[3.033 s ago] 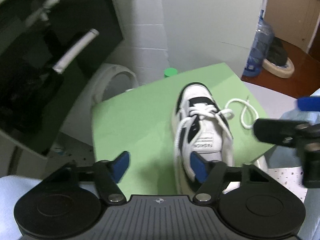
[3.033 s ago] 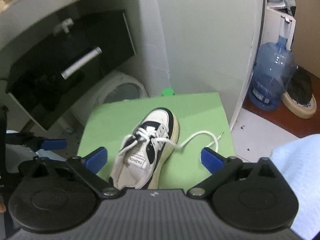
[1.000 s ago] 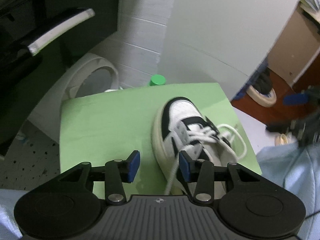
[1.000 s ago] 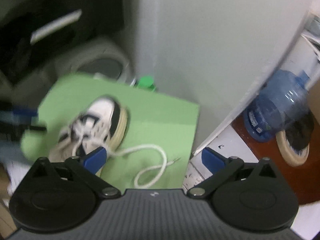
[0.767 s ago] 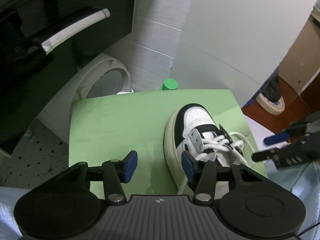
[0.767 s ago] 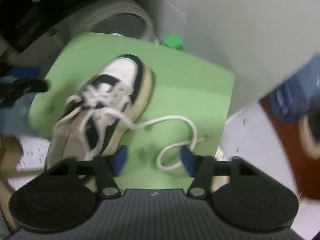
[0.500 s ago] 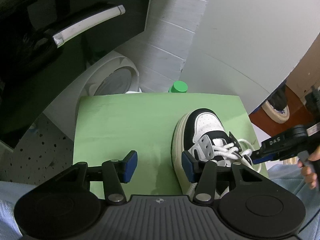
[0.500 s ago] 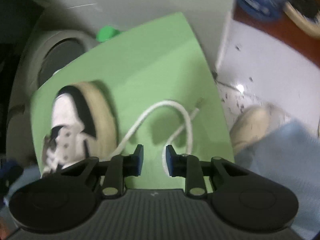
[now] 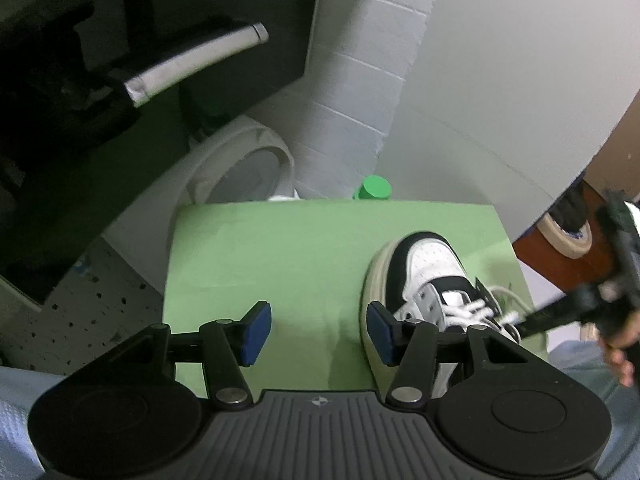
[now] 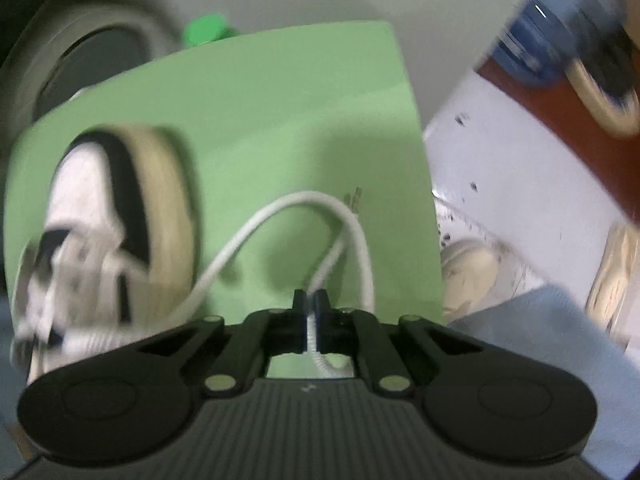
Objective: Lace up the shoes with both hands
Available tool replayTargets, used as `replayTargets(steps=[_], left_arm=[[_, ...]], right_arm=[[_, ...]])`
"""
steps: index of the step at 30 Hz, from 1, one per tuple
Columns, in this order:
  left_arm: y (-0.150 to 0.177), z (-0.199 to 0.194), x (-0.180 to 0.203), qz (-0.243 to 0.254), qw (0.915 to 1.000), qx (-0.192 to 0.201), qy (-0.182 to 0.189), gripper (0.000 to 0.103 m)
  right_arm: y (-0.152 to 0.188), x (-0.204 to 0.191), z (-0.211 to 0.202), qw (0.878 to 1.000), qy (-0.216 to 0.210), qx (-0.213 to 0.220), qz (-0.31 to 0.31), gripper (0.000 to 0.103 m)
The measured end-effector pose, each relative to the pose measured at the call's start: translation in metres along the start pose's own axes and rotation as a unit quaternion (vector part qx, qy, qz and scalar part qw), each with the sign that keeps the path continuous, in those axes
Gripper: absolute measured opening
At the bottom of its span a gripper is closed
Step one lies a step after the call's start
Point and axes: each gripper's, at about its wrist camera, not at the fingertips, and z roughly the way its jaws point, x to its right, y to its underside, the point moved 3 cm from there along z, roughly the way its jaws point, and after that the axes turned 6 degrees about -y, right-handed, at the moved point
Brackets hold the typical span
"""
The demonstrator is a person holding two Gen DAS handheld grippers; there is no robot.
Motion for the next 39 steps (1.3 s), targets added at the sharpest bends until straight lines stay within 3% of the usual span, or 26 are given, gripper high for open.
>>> replayTargets(steps=[3,6,9,12,14,17,19,22,29,32,37,39], left_arm=[[-0.003,0.004,-0.005,-0.032,0.9978,-0.030,0.050,0.055],[-0.004,0.008,-0.009,-0.077,0.9872,-0.070,0.120,0.057],[-0.004,0.012,-0.010,-0.116,0.9681,-0.107,0.195,0.057],[-0.002,0.017,-0.014,-0.159,0.9428,-0.142,0.256,0.057],[-0.001,0.020,-0.019,-0.182,0.9314,-0.155,0.274,0.057],[0.002,0.023,-0.024,-0.202,0.9205,-0.172,0.287,0.057],[0.002,0.023,-0.026,-0.208,0.9186,-0.175,0.287,0.057],[0.001,0.023,-0.024,-0.208,0.9179,-0.178,0.287,0.057],[0.004,0.026,-0.021,-0.220,0.9014,-0.201,0.314,0.057],[0.006,0.027,-0.016,-0.217,0.8999,-0.207,0.316,0.055],[0.006,0.024,-0.009,-0.199,0.9052,-0.201,0.317,0.029],[0.007,0.022,-0.008,-0.193,0.9069,-0.200,0.317,0.026]], right_arm=[[0.011,-0.007,-0.032,0.998,-0.060,0.011,-0.035,0.004],[0.027,-0.020,-0.073,0.989,-0.110,0.031,-0.097,0.004],[0.045,-0.040,-0.105,0.973,-0.153,0.031,-0.170,0.004],[0.057,-0.050,-0.109,0.957,-0.240,-0.033,-0.156,0.004],[0.062,-0.056,-0.110,0.947,-0.272,-0.046,-0.165,0.004],[0.073,-0.076,-0.114,0.927,-0.292,-0.053,-0.229,0.004],[0.079,-0.088,-0.114,0.913,-0.309,-0.068,-0.256,0.004],[0.083,-0.098,-0.108,0.908,-0.311,-0.081,-0.269,0.004],[0.087,-0.113,-0.113,0.900,-0.235,-0.042,-0.366,0.004],[0.086,-0.117,-0.114,0.897,-0.228,-0.040,-0.377,0.004],[0.083,-0.124,-0.110,0.894,-0.226,-0.039,-0.384,0.004],[0.084,-0.128,-0.108,0.892,-0.224,-0.040,-0.390,0.004]])
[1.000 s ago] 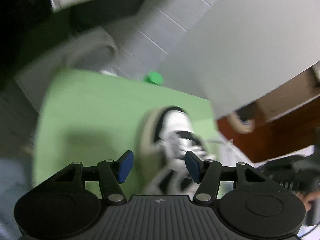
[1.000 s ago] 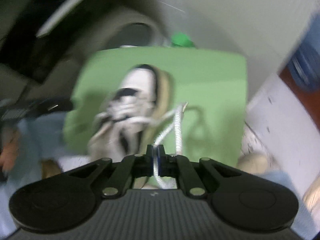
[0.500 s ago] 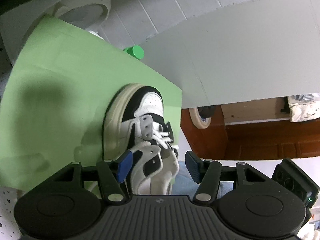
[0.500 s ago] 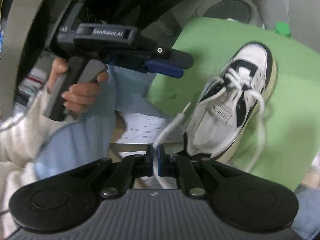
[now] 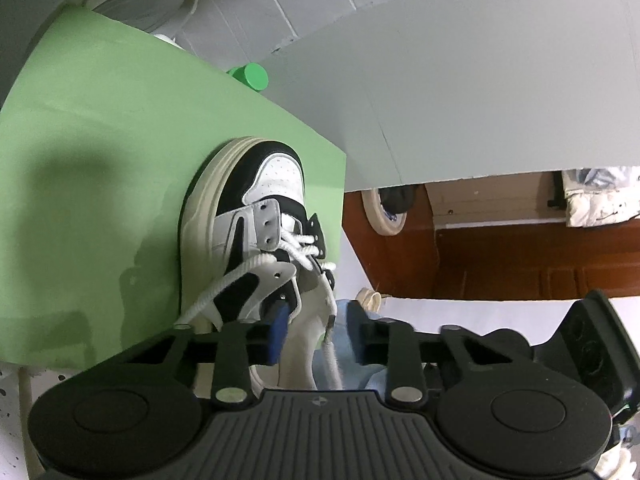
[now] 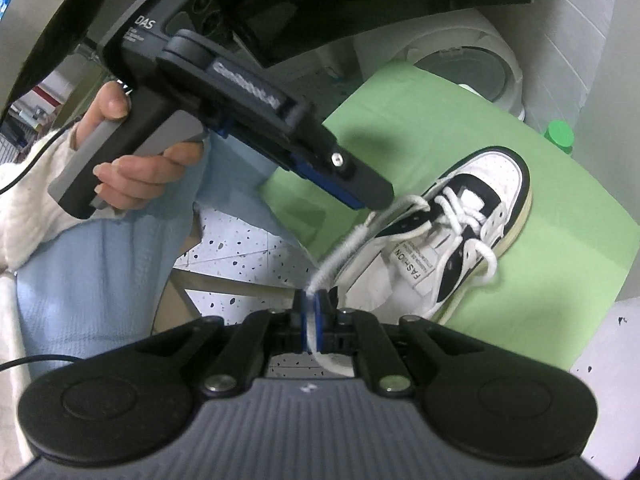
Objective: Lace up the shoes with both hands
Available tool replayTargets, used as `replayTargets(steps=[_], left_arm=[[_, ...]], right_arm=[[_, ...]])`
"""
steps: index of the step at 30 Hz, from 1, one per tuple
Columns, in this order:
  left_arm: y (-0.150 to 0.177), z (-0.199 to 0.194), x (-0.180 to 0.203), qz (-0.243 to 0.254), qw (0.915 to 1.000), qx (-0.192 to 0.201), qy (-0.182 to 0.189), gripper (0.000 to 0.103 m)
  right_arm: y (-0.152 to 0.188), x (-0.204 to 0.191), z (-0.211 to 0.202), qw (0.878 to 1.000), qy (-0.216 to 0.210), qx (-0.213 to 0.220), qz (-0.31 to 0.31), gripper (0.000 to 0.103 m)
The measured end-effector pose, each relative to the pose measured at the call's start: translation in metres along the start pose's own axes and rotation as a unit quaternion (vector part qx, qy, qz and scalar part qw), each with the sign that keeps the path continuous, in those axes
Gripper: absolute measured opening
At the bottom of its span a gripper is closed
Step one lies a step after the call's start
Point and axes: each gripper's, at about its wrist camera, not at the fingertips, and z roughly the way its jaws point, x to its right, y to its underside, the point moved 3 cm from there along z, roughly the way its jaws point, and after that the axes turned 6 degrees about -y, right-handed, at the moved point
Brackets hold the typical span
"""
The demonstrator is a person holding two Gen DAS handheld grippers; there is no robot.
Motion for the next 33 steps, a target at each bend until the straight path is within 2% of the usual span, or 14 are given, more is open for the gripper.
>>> replayTargets(steps=[3,4,9,11,13,16,19,20,21,28,30,33], left_arm=[[0.002,0.001,0.002,0.006,1.0000,0.000,0.002,0.015],[0.002,0.001,0.003,0.007,1.0000,-0.001,0.005,0.006],[0.002,-0.003,0.006,0.014,0.9997,0.020,0.002,0.004],[0.001,-0.005,0.005,0.011,0.9995,0.029,-0.001,0.004],[0.000,-0.005,0.004,0.004,0.9995,0.031,0.001,0.004],[0.000,-0.006,0.004,0.003,0.9994,0.035,0.004,0.004],[0.000,-0.007,0.006,0.003,0.9992,0.038,0.009,0.004],[0.000,-0.007,0.006,0.003,0.9992,0.039,0.010,0.004],[0.000,-0.008,0.006,0.002,0.9991,0.041,0.010,0.004],[0.000,-0.008,0.007,-0.005,0.9991,0.038,0.017,0.004],[0.000,-0.008,0.007,-0.008,0.9990,0.037,0.022,0.004],[-0.001,-0.008,0.006,-0.012,0.9989,0.037,0.025,0.004]], right_arm=[[-0.002,-0.003,0.003,1.000,0.003,-0.004,-0.010,0.004],[-0.002,-0.003,0.003,1.000,0.004,-0.005,-0.012,0.004],[-0.003,-0.003,0.005,1.000,0.019,-0.007,-0.021,0.005],[-0.003,-0.002,0.005,0.999,0.034,0.000,-0.021,0.011],[-0.003,-0.003,0.003,0.999,0.049,0.015,-0.017,0.028],[-0.007,-0.006,-0.001,0.996,0.073,0.053,-0.001,0.031],[-0.014,-0.006,-0.002,0.990,0.117,0.074,0.021,0.028],[-0.016,-0.006,0.000,0.988,0.129,0.077,0.024,0.023],[-0.018,-0.006,0.001,0.987,0.139,0.078,0.026,0.014],[-0.029,-0.009,0.011,0.982,0.172,0.071,0.029,0.012],[-0.031,-0.011,0.014,0.979,0.190,0.065,0.018,0.004],[-0.031,-0.015,0.018,0.977,0.207,0.060,0.002,0.004]])
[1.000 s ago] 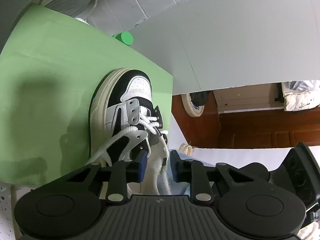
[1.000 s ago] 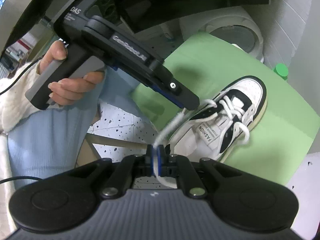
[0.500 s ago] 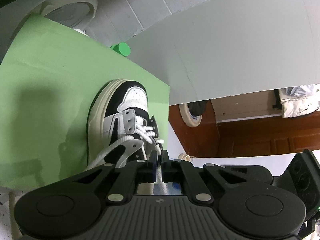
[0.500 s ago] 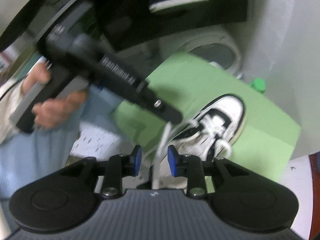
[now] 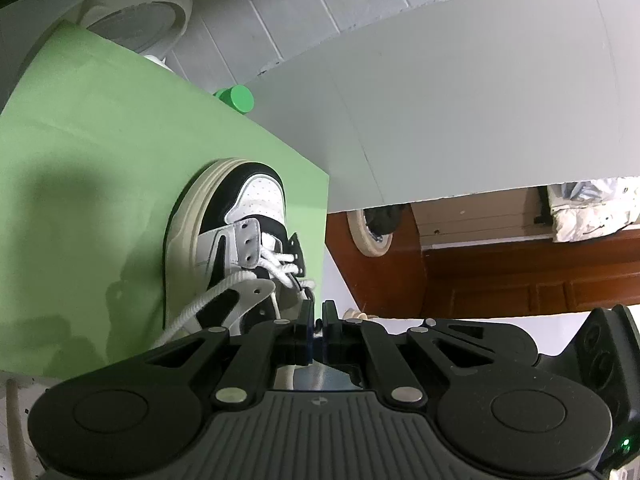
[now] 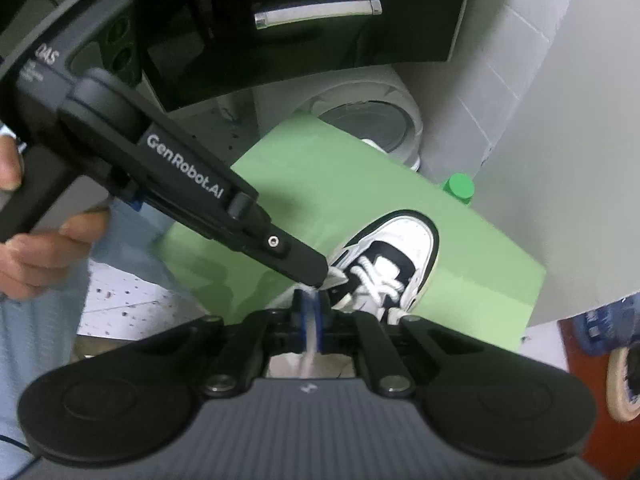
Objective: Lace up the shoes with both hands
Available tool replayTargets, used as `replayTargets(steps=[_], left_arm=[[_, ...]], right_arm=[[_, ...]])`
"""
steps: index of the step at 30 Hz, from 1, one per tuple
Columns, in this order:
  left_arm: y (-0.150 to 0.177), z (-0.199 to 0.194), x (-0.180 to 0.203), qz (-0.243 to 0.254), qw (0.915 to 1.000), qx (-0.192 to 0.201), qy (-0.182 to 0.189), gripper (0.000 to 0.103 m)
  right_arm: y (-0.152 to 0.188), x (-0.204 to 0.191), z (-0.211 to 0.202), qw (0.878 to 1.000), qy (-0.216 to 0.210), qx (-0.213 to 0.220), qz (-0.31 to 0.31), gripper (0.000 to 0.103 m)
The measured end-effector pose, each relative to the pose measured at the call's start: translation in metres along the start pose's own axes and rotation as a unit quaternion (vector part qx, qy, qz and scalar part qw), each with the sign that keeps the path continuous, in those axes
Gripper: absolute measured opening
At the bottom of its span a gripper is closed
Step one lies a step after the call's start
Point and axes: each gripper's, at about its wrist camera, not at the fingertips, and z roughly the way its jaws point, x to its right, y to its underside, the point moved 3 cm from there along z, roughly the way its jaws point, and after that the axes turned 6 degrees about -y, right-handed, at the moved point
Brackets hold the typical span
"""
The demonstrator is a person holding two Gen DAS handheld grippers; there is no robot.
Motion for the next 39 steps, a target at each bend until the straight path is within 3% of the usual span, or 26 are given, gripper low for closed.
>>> replayTargets(steps=[15,19,22,26,29,31,33,35,39], left_arm=[[-0.002,-0.001,-0.001,-0.008,0.9999,-0.001,0.012,0.004],[-0.004,-0.007,0.002,0.016,0.9993,0.026,-0.021,0.006],[0.001,-0.011,0.014,0.080,0.9921,0.060,-0.075,0.006],[0.023,0.000,0.044,0.217,0.9645,0.076,-0.129,0.006],[0.043,0.017,0.056,0.308,0.9331,0.074,-0.169,0.006],[0.057,0.028,0.062,0.365,0.9077,0.074,-0.194,0.006],[0.070,0.038,0.066,0.413,0.8830,0.072,-0.211,0.016],[0.077,0.044,0.065,0.442,0.8686,0.077,-0.210,0.042],[0.084,0.046,0.067,0.473,0.8442,0.115,-0.225,0.043]], right_arm=[[0.003,-0.012,0.002,0.998,0.037,0.010,-0.056,0.005],[0.008,-0.012,-0.002,0.997,0.045,0.011,-0.058,0.004],[0.015,-0.006,-0.004,0.996,0.063,0.007,-0.056,0.004],[0.024,0.011,-0.008,0.997,0.068,0.014,-0.017,0.005],[0.028,0.022,-0.014,0.997,0.066,0.030,0.019,0.005],[0.032,0.027,-0.016,0.996,0.061,0.042,0.038,0.005],[0.035,0.029,-0.018,0.996,0.053,0.051,0.049,0.005],[0.040,0.029,-0.018,0.996,0.047,0.057,0.054,0.005],[0.048,0.031,-0.018,0.994,0.036,0.072,0.072,0.005]])
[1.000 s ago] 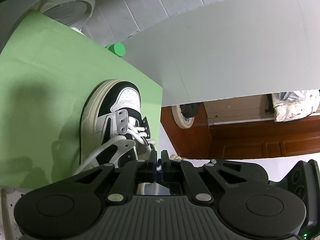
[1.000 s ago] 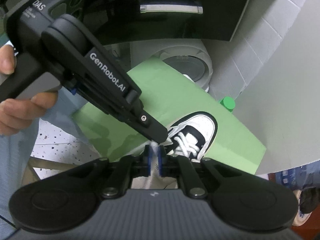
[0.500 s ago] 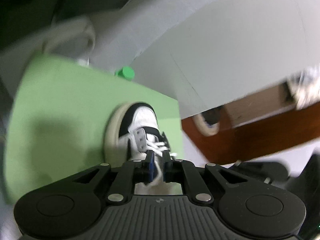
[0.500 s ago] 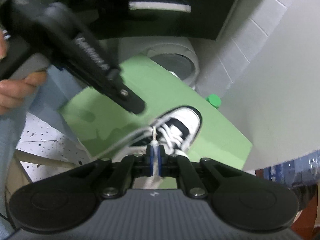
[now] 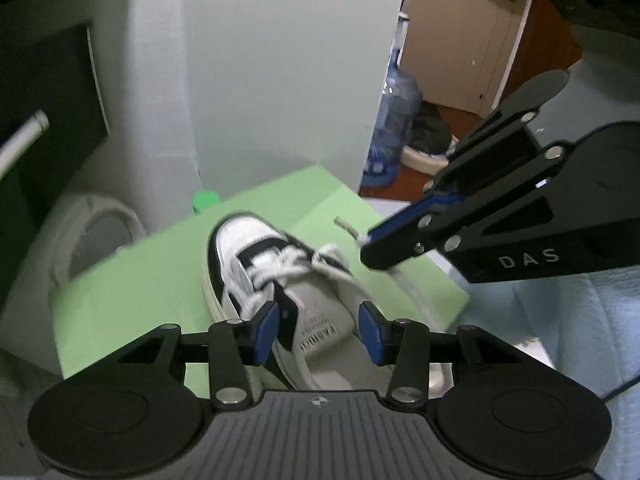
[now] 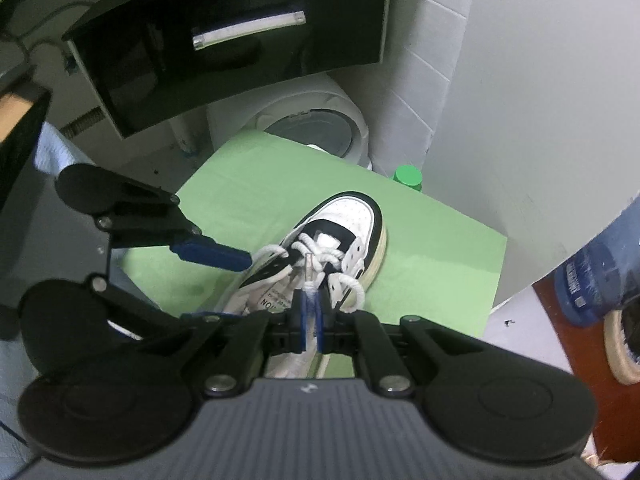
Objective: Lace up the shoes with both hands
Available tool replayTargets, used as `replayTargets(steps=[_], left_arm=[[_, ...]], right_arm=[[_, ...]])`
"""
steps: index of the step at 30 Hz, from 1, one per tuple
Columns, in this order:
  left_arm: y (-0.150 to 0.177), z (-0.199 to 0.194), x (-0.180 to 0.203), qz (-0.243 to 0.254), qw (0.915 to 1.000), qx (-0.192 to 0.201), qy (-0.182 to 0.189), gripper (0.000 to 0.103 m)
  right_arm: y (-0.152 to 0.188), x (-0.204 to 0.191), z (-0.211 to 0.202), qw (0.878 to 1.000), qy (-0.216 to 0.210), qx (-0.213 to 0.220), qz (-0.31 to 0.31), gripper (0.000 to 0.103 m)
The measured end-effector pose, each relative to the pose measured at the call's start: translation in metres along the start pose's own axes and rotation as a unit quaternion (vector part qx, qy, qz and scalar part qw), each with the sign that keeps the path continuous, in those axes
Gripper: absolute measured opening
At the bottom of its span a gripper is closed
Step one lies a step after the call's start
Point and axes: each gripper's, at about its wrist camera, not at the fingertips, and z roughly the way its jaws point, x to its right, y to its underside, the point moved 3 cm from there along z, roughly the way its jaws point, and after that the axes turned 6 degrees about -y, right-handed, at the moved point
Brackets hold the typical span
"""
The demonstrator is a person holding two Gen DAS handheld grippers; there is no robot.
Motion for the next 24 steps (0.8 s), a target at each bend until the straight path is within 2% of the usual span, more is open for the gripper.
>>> replayTargets(steps=[4,7,9,13,17,24], left_arm=[[0.002,0.005,-0.002,0.009,0.9999,0.003,0.004,0.043],[0.000,0.008,-0.002,-0.001,0.9998,0.001,0.018,0.036],[-0.002,0.011,0.000,0.007,0.9999,-0.001,0.012,0.032],[-0.001,0.021,0.004,0.023,0.9996,-0.015,-0.002,0.031],[0.002,0.025,0.002,0.024,0.9989,-0.022,-0.035,0.022],[0.005,0.019,-0.010,-0.016,0.9987,-0.036,-0.033,0.018]], right_arm=[[0.007,0.007,0.002,1.000,-0.003,0.016,0.021,0.005],[0.012,0.012,0.003,0.999,-0.009,0.024,0.038,0.005],[0.014,0.015,0.004,0.999,-0.011,0.027,0.046,0.005],[0.013,0.018,0.003,0.998,-0.017,0.039,0.055,0.005],[0.010,0.012,0.004,0.999,-0.007,0.038,0.019,0.005],[0.002,-0.005,0.008,0.999,-0.017,0.029,-0.043,0.005]])
